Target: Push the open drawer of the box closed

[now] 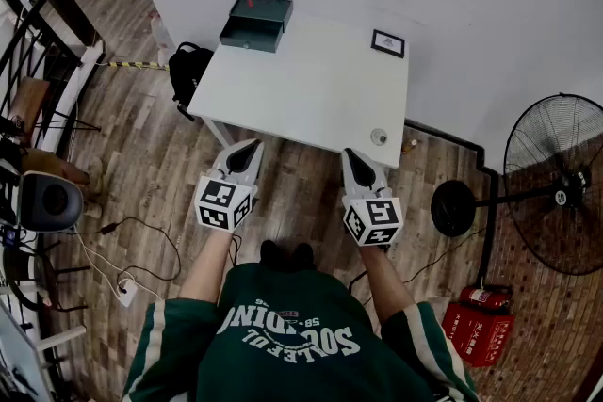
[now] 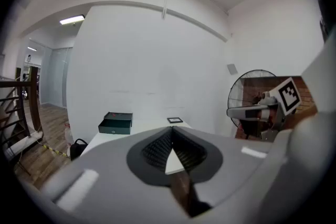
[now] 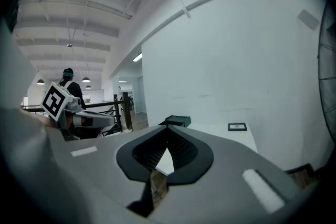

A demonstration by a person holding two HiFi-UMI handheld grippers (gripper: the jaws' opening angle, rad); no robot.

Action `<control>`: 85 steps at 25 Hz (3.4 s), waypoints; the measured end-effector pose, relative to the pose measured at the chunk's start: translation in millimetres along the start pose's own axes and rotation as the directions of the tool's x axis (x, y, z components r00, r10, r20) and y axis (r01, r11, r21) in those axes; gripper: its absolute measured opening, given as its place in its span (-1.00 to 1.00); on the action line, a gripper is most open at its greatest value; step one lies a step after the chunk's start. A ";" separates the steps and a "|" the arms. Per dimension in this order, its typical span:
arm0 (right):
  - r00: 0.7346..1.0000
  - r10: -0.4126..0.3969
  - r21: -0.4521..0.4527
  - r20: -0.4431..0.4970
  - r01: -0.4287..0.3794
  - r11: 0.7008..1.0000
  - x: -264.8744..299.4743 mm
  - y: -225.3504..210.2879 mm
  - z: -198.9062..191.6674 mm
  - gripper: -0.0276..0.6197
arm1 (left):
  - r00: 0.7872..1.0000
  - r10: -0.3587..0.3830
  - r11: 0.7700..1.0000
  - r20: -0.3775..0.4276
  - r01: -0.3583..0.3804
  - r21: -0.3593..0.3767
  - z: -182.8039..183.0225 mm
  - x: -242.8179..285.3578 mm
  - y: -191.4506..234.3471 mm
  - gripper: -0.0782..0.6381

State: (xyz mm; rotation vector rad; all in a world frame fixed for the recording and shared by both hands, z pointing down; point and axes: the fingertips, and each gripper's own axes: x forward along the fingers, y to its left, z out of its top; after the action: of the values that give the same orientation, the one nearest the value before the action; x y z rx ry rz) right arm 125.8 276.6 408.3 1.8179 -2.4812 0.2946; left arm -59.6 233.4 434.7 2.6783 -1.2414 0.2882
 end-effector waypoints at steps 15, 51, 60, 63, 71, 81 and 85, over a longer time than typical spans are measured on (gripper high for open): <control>0.998 0.052 0.030 -0.034 -0.051 0.998 -0.5 -12.9 -11.6 -0.92 | 0.999 0.041 0.999 -0.003 -0.041 -0.014 -2.4 5.9 -10.4 -0.64; 0.992 0.110 0.022 -0.063 -0.109 0.994 37.3 -44.2 -17.6 -0.92 | 0.997 0.079 0.996 0.007 -0.078 -0.049 -3.3 62.8 12.3 -0.64; 0.991 0.106 0.028 -0.083 -0.104 0.994 93.6 -39.5 -18.8 -0.92 | 0.998 0.055 0.997 -0.005 -0.055 -0.053 -0.5 98.2 63.4 -0.64; 0.992 0.097 0.026 -0.080 -0.095 0.995 119.6 -43.3 -12.4 -0.92 | 0.999 0.044 0.998 -0.011 -0.044 -0.054 3.1 117.1 84.3 -0.64; 0.994 0.059 0.037 -0.093 -0.056 0.998 202.9 -52.0 -2.6 -0.92 | 1.000 -0.001 0.999 -0.029 0.000 -0.055 15.2 177.7 147.8 -0.64; 0.994 0.009 0.056 -0.105 -0.003 0.998 300.1 -52.6 14.8 -0.92 | 0.996 -0.046 0.998 -0.078 0.042 -0.051 26.7 235.8 232.3 -0.64; 0.994 -0.017 0.061 -0.111 0.023 0.998 332.7 -52.6 17.4 -0.92 | 0.992 -0.073 0.996 -0.099 0.068 -0.049 26.8 254.5 258.8 -0.64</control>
State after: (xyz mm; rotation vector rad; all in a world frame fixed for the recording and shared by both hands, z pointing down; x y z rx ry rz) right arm 74.9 -54.4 448.7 1.7957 -2.4045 0.4633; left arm -94.2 -124.4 491.6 2.6274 -1.1085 0.3757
